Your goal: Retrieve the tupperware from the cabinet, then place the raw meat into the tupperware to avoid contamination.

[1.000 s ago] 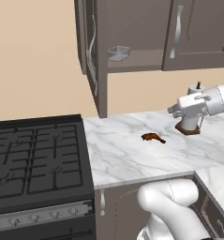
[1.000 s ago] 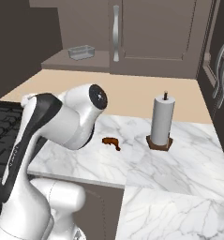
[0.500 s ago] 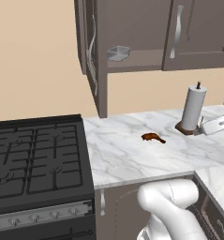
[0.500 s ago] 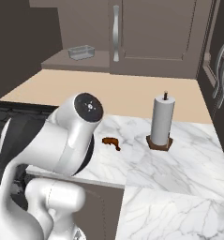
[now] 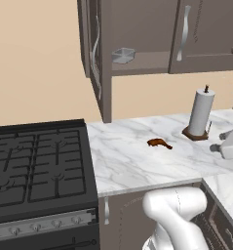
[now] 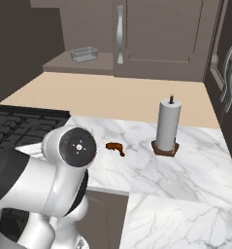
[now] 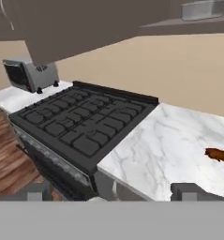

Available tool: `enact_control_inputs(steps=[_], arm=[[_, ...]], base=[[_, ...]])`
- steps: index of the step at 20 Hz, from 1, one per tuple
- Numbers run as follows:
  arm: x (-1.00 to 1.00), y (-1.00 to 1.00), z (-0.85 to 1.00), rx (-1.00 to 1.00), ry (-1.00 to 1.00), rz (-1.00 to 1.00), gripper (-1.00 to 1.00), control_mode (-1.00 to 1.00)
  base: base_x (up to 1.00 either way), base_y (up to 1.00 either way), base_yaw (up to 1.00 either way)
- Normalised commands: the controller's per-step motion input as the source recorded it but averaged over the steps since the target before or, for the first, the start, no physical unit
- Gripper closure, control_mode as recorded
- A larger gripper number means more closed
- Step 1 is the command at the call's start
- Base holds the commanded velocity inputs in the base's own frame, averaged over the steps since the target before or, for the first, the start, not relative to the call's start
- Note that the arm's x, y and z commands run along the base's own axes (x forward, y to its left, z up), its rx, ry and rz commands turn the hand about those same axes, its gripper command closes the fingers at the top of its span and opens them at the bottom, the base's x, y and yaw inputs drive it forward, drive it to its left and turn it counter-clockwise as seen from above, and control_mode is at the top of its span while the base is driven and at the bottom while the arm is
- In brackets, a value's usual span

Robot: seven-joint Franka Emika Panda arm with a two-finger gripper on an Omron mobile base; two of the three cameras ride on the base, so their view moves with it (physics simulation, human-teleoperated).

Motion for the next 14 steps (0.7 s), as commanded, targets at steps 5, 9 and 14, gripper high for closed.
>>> enact_control_inputs(steps=[5, 9, 14], arm=[[0.00, -0.04, 0.14, 0.00, -0.32, -0.02, -1.00, -1.00], [0.00, -0.10, 0.22, 0.03, -0.32, -0.04, -1.00, -1.00], [0.00, -0.07, 0.30, 0.07, -0.32, -0.02, -1.00, -1.00]], base=[[0.00, 0.00, 0.00], [0.00, 0.00, 0.00], [0.00, 0.00, 0.00]])
